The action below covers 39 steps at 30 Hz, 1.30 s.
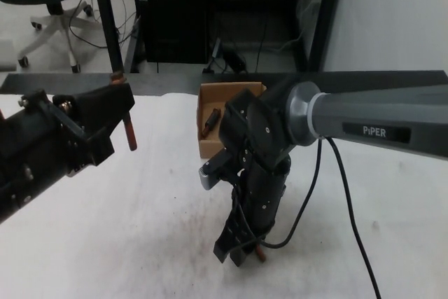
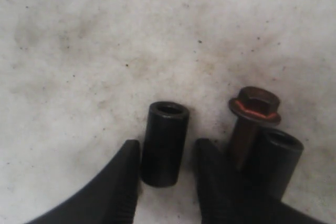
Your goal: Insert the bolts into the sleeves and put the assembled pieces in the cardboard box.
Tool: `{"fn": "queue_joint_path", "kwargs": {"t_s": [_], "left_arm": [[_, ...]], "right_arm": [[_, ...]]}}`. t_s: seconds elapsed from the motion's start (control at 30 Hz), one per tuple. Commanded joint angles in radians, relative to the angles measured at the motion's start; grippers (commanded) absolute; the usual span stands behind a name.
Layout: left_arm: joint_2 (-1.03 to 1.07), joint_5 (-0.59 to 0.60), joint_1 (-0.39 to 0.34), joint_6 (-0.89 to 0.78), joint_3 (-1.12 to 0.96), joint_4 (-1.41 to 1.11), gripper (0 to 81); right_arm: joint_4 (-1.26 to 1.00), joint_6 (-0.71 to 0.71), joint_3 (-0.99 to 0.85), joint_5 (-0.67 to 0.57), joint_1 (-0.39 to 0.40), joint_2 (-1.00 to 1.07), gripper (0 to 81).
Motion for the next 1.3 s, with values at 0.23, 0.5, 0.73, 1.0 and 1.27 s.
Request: {"fn": "queue_joint_path", "kwargs": {"t_s": [0.23, 0.5, 0.73, 1.0, 1.27], "left_arm": [[-0.01, 0.006, 0.001, 0.015, -0.001, -0.011, 0.0], [-0.01, 0.006, 0.001, 0.015, -0.001, -0.011, 0.0], [-0.01, 0.006, 0.001, 0.015, -0.001, -0.011, 0.0], [-0.01, 0.006, 0.001, 0.015, -0.001, -0.011, 0.0], [-0.01, -0.074, 0.001, -0.009, -0.001, -0.042, 0.0]], "right_arm": [[-0.022, -0.009, -0.002, 0.001, 0.0, 0.011, 34.2], [-0.052, -0.009, -0.002, 0.001, 0.0, 0.011, 34.2], [-0.055, -0.009, -0.002, 0.001, 0.0, 0.011, 34.2], [-0.054, -0.009, -0.008, 0.001, -0.003, 0.011, 0.4], [-0.003, 0.063, -0.075, -0.087, -0.009, -0.081, 0.6]]}}
